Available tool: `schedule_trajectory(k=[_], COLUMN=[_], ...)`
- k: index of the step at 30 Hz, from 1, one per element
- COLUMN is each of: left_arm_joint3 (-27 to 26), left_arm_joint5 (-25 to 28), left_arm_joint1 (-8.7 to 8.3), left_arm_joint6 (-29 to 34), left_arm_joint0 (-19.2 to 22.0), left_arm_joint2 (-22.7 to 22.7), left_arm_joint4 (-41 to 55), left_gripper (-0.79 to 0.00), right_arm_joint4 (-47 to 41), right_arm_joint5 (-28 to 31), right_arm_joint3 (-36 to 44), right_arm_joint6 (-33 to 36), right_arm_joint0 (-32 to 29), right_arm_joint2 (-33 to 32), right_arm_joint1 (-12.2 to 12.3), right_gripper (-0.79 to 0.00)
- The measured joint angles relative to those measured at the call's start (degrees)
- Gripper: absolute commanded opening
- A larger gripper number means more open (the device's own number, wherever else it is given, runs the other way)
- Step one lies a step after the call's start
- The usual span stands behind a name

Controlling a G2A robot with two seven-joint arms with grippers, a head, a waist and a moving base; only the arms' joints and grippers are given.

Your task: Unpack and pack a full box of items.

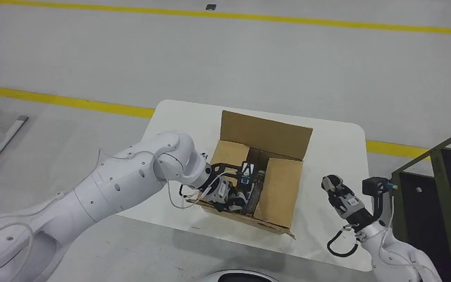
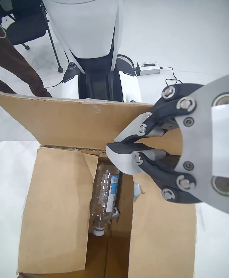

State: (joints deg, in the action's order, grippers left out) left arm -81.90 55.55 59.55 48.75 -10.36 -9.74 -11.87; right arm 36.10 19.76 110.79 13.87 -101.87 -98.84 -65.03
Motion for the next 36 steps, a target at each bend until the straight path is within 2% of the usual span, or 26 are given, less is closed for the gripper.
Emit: schedule_trajectory(k=[2, 3, 5, 6, 7, 8, 23, 27, 31, 36], left_arm_joint3=[-0.6, -0.7, -1.0, -1.1, -1.4, -1.6, -4.3, -4.1, -3.2, -1.5], left_arm_joint5=[0.2, 0.3, 0.3, 0.3, 0.4, 0.4, -4.8, -5.7, -5.8, -5.9], left_arm_joint1=[-0.47, -0.66, -1.04, -1.17, -1.31, -1.38, -2.15, -2.15, -2.09, -1.94], left_arm_joint6=[-0.2, -0.3, -0.3, -0.3, -0.4, -0.4, 4.8, 5.7, 5.8, 5.9], left_arm_joint0=[-0.5, -0.7, -0.9, -1.0, -1.0, -1.0, -3.8, -3.6, -3.0, -1.8], left_arm_joint2=[0.0, 0.0, 0.0, 0.0, 0.0, 0.0, 0.0, 0.0, 0.0, 0.0], left_arm_joint4=[-0.3, -0.3, 0.0, 0.2, 0.5, 0.7, 3.1, 4.6, 6.1, 7.2], left_gripper=[-0.354, -0.271, -0.299, -0.256, -0.068, 0.000, 0.000, 0.000, 0.000, 0.000], right_arm_joint4=[0.0, 0.0, -0.1, -0.1, -0.1, -0.1, -0.9, -4.9, -12.5, -16.7], right_arm_joint5=[0.1, 0.2, 0.4, 0.4, 0.5, 0.6, 2.7, 4.8, 8.4, 13.2], right_arm_joint3=[-0.2, -0.2, -0.4, -0.4, -0.4, -0.4, -0.9, -0.8, 0.0, 0.4], right_arm_joint6=[-0.1, -0.1, 0.0, 0.1, 0.3, 0.4, 0.2, 0.1, 4.5, 10.0], right_arm_joint0=[-0.2, -0.2, -0.2, -0.2, -0.2, -0.2, -1.0, -1.5, -2.4, -3.6], right_arm_joint2=[0.9, 1.3, 1.8, 1.9, 2.1, 2.3, 4.3, 5.0, 5.3, 5.1], right_arm_joint1=[-0.1, -0.1, -0.1, -0.1, -0.2, -0.2, -0.3, -0.4, -0.2, 0.3], right_gripper=[-0.785, -0.785, -0.785, -0.785, -0.785, -0.785, -0.785, -0.785, -0.785, -0.785])
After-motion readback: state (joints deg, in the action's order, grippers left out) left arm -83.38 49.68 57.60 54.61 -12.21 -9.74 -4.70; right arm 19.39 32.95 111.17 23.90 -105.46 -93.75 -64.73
